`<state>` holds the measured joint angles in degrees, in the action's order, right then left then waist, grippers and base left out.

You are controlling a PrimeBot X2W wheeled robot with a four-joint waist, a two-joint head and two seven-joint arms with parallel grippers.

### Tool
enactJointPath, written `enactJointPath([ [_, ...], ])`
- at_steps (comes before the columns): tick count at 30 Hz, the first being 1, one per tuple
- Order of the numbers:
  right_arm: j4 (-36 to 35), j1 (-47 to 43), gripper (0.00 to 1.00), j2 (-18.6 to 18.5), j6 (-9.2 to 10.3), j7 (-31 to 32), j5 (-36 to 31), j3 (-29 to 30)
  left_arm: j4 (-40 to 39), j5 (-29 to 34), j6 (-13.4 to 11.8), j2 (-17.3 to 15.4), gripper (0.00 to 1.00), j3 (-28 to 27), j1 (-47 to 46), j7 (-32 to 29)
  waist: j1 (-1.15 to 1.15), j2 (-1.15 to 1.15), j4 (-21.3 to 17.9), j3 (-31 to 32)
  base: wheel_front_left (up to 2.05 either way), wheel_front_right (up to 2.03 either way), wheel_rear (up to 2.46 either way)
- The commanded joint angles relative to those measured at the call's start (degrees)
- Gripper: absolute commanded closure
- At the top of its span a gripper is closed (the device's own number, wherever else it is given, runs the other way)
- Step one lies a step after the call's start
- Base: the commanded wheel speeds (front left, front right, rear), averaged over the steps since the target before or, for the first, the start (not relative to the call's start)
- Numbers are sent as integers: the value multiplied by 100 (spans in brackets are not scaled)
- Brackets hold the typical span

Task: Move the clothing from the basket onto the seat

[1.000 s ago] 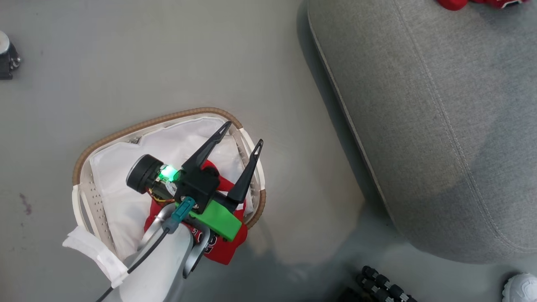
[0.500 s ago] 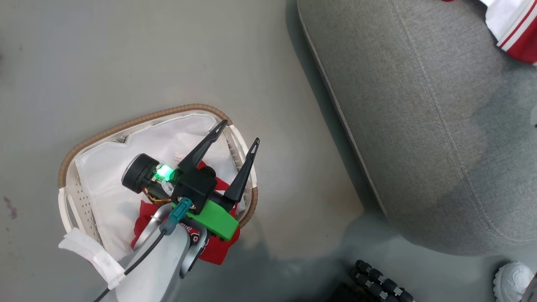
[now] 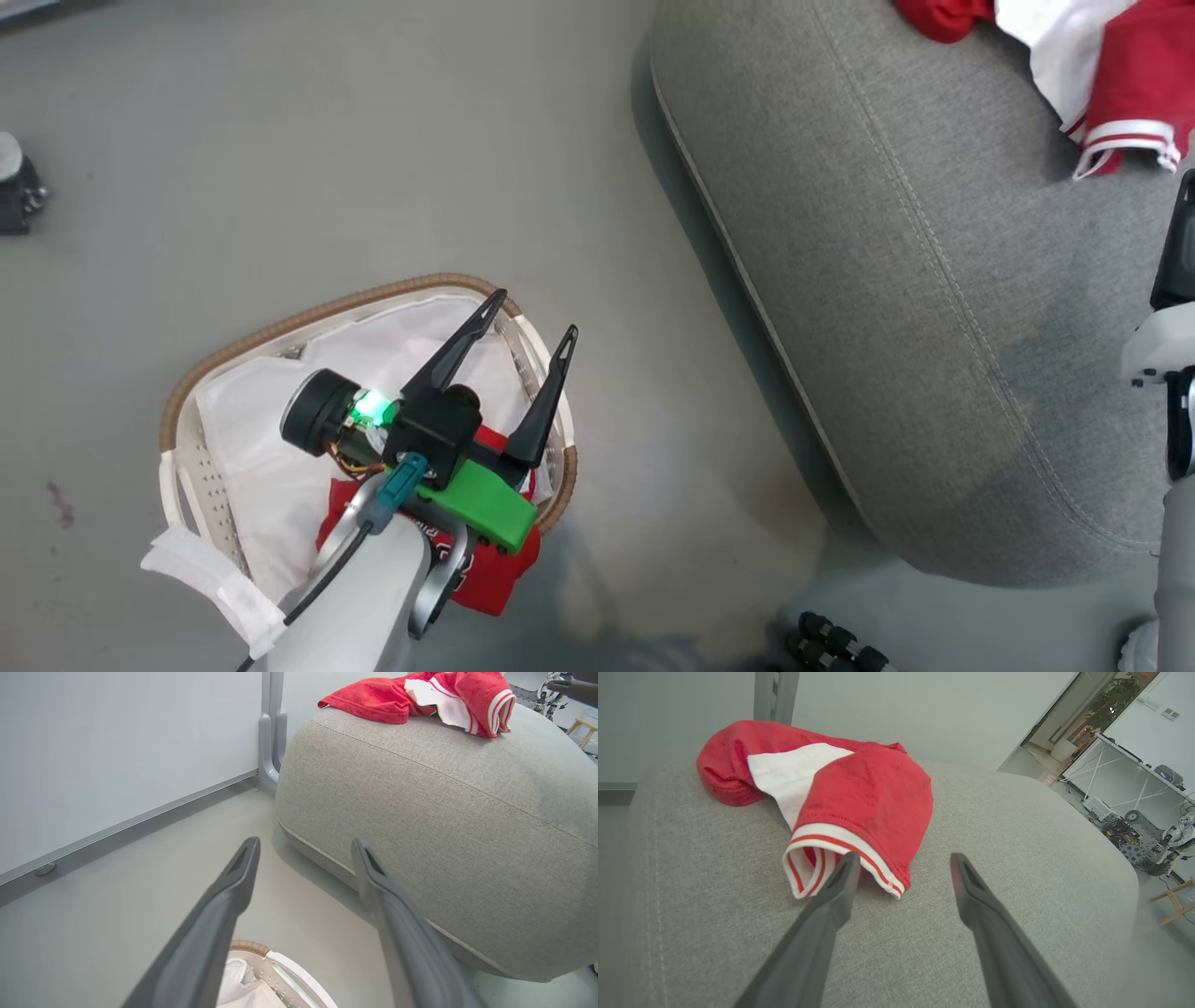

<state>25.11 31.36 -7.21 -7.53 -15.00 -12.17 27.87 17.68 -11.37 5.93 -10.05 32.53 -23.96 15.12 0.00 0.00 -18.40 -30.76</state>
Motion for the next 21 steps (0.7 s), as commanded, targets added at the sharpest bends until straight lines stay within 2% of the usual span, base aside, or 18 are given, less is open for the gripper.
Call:
enactJointPath([
  [1,-90,-118,0,-38,8,-27,51,-6,4,-65,-29,31,0,-42,92,4,0,0,68,255,0,0,0],
  [12,-469,-160,0,-204,8,-28,120,-593,5,-202,-24,389,0,-453,405,5,0,0,667,1275,0,0,0],
  [21,-192,-352,0,114,8,-28,470,-1329,-34,-351,-165,610,0,-1255,1038,5,0,0,1199,2060,0,0,0],
])
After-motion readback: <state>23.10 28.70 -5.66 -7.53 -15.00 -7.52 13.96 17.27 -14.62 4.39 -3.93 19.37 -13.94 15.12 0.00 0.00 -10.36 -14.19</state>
